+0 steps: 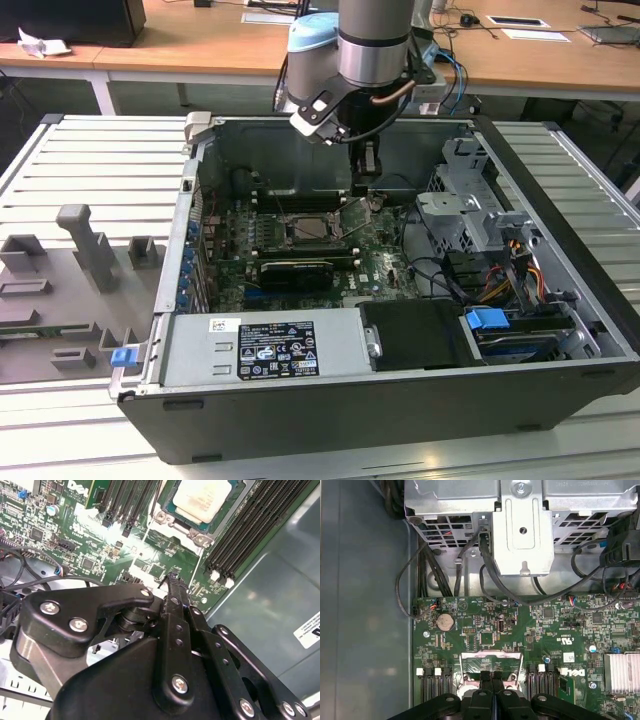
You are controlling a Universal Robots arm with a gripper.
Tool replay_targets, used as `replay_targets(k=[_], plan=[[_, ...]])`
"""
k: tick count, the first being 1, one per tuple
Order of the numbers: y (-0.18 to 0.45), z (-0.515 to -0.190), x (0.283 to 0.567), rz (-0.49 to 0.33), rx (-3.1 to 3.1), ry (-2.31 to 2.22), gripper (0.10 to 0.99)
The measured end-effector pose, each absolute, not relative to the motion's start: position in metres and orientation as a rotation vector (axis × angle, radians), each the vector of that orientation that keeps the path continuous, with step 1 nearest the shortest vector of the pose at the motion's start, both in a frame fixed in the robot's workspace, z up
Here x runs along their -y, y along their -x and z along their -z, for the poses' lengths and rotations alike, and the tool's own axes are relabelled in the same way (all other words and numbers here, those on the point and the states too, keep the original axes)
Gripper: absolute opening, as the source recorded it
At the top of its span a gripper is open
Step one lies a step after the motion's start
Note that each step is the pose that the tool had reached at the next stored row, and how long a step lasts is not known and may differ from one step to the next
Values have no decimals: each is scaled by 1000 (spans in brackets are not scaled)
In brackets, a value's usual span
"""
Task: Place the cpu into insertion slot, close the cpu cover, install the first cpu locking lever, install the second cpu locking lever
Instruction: 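Close the cpu cover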
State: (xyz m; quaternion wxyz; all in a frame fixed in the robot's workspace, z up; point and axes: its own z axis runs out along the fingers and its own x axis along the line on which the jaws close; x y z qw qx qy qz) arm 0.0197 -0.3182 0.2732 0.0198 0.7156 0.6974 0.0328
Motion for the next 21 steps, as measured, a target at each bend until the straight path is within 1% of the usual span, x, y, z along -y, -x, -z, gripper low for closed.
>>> replay_targets(k=[21], plan=[[-34, -272, 318, -102, -2164, -2220, 106]])
